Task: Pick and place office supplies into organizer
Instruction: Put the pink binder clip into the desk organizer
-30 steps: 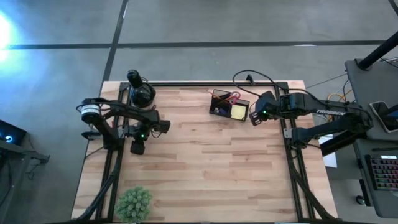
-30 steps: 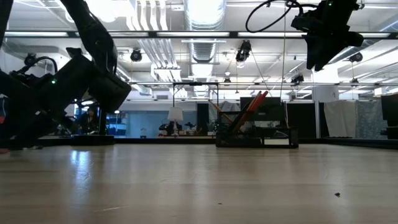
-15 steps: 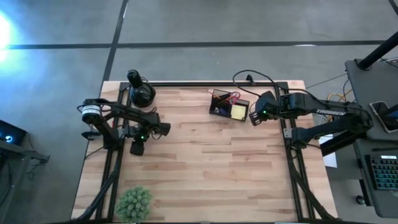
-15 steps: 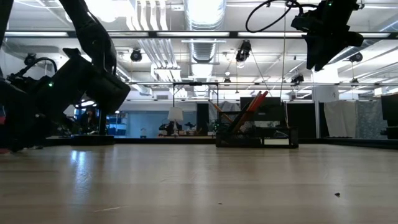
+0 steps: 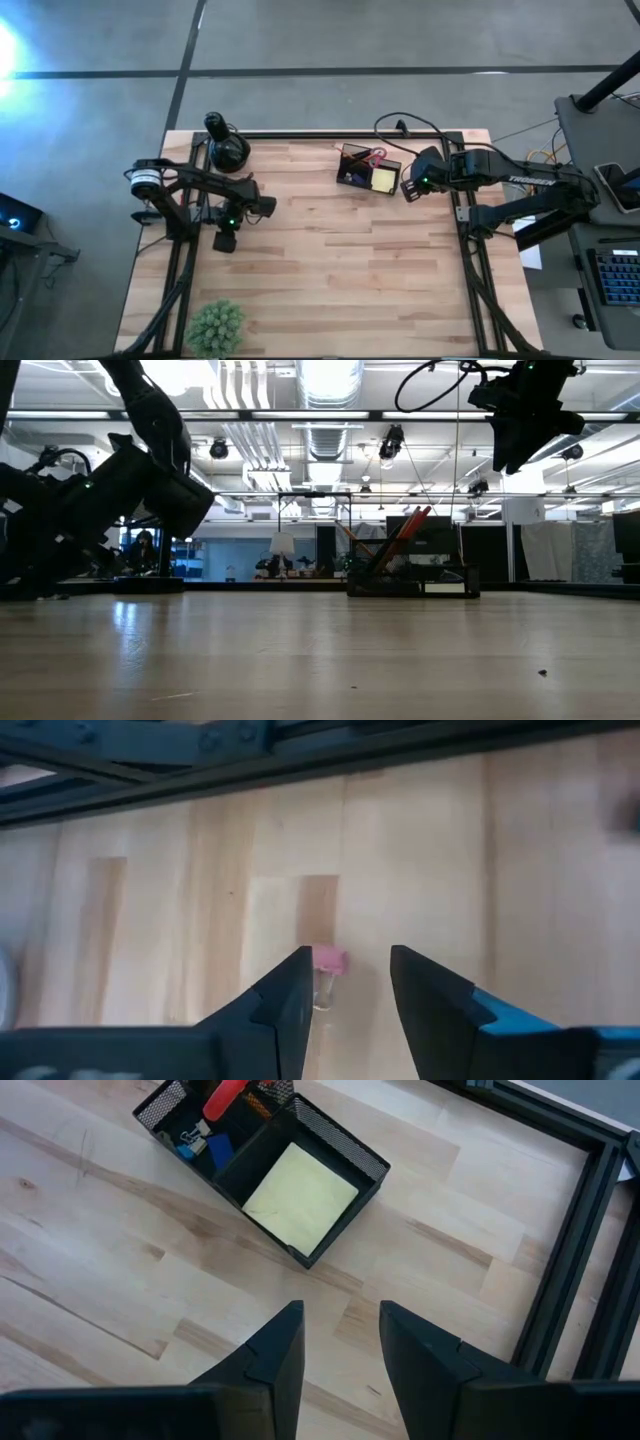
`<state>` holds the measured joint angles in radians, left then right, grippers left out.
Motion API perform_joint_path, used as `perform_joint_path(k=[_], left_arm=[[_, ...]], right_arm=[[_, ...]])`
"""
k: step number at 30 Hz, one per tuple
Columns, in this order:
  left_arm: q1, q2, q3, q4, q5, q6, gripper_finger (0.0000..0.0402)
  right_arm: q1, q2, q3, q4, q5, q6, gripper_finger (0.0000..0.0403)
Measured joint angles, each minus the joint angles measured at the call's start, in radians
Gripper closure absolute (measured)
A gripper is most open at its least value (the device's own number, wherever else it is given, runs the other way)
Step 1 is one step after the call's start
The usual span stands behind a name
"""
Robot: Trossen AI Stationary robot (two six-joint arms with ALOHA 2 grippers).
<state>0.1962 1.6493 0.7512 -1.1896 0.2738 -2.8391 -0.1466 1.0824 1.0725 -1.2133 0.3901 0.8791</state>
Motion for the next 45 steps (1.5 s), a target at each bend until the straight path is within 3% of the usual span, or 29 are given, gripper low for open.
perform_joint_path(k=[13,25,45], left_arm=[[0.000,0.000,-0.011,-0.107,-0.106,0.046,0.0279],[-0.001,0.015,-0.011,0.047,-0.149,0.154,0.0279],[-0.117,-0.018,0.010,0.011,-0.234,0.097,0.0279]], right_arm=[[0.000,0.000,0.000,0.000,0.000,0.000,0.0280],[0.000,0.000,0.000,0.000,0.000,0.000,0.0280],[0.000,0.000,0.000,0.000,0.000,0.000,0.0280]])
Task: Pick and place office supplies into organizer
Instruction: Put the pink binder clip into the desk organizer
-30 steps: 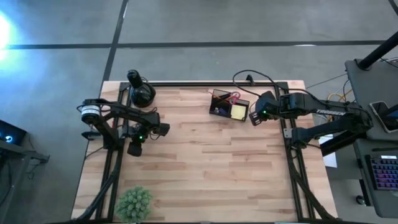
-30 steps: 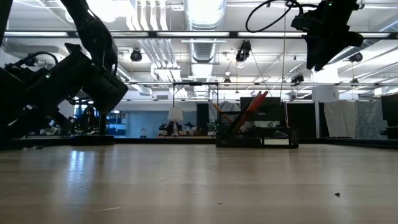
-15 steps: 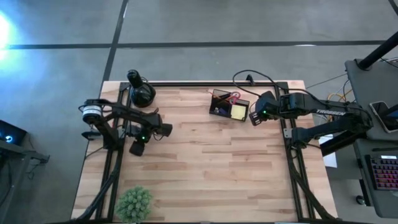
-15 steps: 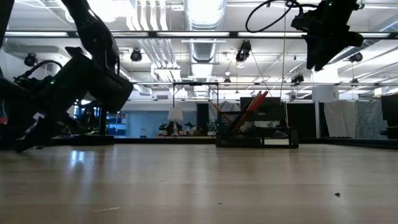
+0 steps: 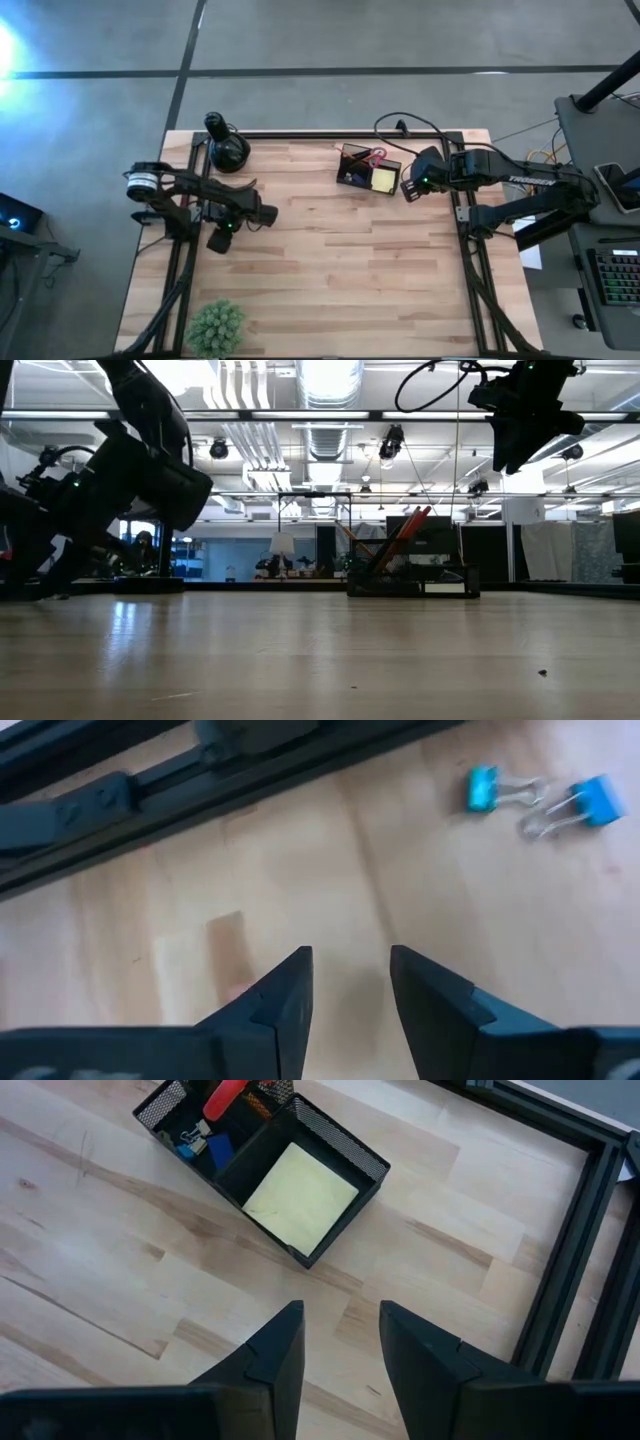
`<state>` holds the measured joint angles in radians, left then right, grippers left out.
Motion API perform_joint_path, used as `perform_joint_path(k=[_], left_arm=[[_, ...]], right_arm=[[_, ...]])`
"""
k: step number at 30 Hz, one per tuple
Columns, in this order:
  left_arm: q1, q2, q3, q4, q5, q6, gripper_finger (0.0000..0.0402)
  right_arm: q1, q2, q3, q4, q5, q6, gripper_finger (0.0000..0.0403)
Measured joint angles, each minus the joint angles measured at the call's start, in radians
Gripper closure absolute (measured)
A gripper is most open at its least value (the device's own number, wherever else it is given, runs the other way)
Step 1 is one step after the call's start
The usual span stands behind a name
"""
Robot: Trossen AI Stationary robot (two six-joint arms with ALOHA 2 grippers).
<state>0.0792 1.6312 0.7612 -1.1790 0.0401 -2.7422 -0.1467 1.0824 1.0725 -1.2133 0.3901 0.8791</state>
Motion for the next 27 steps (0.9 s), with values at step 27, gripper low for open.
perform_joint_path(k=[27], left_arm=[[-0.150,-0.111,-0.005,-0.012,0.190,-0.108,0.0388]], right_arm=[[0.000,0.000,0.000,0.000,0.000,0.000,0.0280]])
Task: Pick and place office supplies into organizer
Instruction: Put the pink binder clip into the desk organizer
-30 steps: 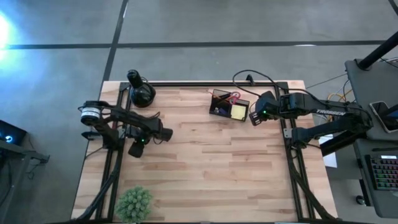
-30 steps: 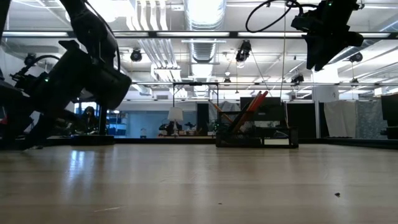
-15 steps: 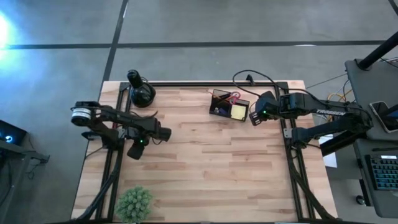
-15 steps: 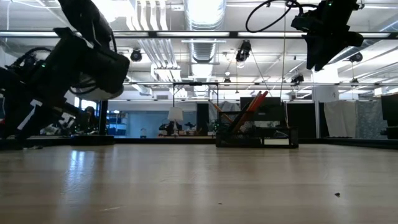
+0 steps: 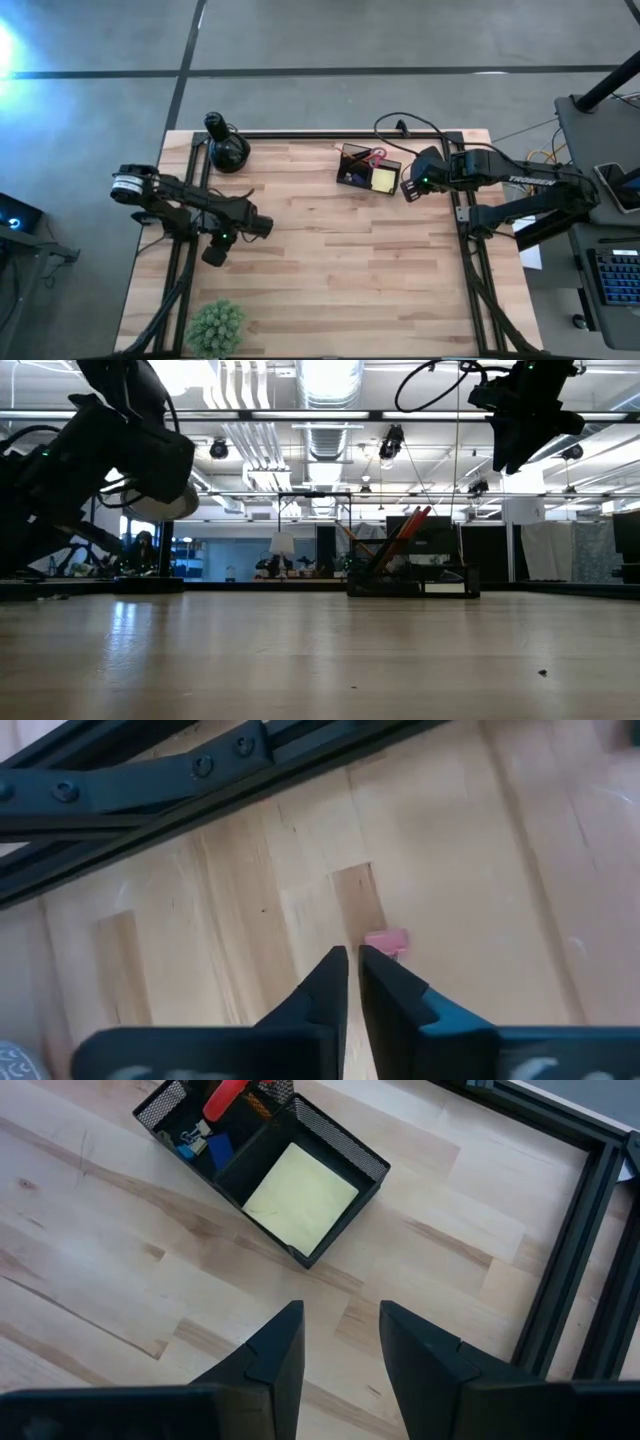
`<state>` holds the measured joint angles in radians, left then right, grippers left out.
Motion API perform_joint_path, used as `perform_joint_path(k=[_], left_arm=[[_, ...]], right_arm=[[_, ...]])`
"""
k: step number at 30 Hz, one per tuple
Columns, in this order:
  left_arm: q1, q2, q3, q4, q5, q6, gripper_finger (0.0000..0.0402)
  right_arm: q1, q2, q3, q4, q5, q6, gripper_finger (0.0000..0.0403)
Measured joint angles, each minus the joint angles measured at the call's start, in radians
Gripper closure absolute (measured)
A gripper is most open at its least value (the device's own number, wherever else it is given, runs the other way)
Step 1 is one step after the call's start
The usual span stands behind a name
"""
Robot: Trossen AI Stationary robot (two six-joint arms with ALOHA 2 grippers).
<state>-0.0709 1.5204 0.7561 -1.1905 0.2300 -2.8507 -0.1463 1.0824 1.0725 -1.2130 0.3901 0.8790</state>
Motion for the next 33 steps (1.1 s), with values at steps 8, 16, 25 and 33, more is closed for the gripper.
perform_joint_path(k=[8,16,25,33], left_arm=[[-0.003,0.000,-0.044,0.087,0.016,-0.061,0.0357],[-0.003,-0.001,-0.080,0.123,0.002,-0.077,0.0350],[-0.003,-0.003,-0.097,0.109,-0.028,-0.039,0.0350],[-0.002,-0.013,-0.092,0.100,-0.067,0.028,0.0349]], right_arm=[[0.000,0.000,0.000,0.000,0.000,0.000,0.0280],[0.000,0.000,0.000,0.000,0.000,0.000,0.0280],[0.000,0.000,0.000,0.000,0.000,0.000,0.0280],[0.000,0.000,0.000,0.000,0.000,0.000,0.0280]])
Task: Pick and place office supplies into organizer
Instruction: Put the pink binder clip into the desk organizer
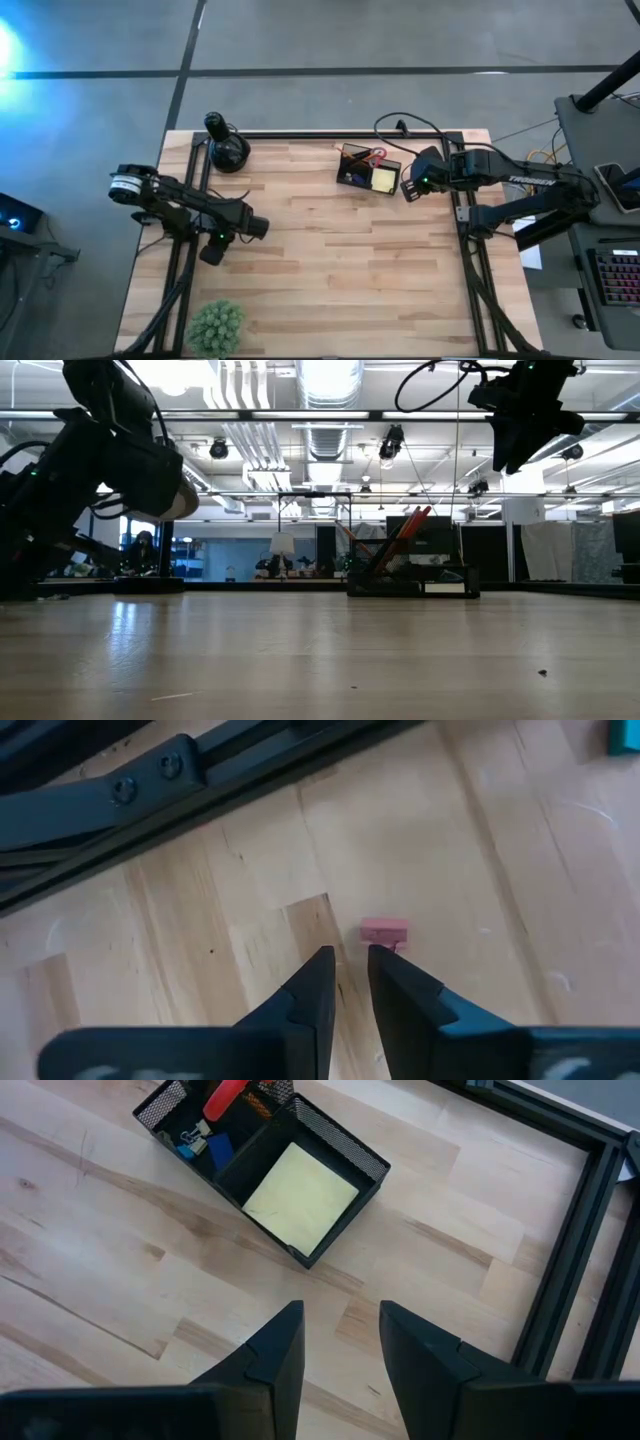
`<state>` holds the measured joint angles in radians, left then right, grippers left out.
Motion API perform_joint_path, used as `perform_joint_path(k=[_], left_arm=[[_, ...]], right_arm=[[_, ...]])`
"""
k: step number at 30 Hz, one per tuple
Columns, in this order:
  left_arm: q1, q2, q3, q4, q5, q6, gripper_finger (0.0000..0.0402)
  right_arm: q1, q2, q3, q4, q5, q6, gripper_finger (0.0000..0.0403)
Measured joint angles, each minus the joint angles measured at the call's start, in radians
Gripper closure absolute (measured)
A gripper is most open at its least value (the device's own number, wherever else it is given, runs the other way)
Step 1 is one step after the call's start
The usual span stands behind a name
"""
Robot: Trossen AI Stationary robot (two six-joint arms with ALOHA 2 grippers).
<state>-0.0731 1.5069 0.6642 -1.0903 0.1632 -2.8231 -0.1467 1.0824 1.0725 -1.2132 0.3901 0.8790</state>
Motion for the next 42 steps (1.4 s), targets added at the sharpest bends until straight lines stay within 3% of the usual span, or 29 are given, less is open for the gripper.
perform_joint_path(k=[9,19,42], left_arm=[[0.000,-0.005,0.007,-0.015,0.011,0.006,0.0346],[0.001,-0.006,-0.001,-0.018,0.005,-0.002,0.0283],[0.001,-0.006,0.011,-0.017,-0.040,-0.017,0.0281]], right_arm=[[0.000,0.000,0.000,0.000,0.000,0.000,0.0280],[0.000,0.000,0.000,0.000,0.000,0.000,0.0280],[0.000,0.000,0.000,0.000,0.000,0.000,0.0280]])
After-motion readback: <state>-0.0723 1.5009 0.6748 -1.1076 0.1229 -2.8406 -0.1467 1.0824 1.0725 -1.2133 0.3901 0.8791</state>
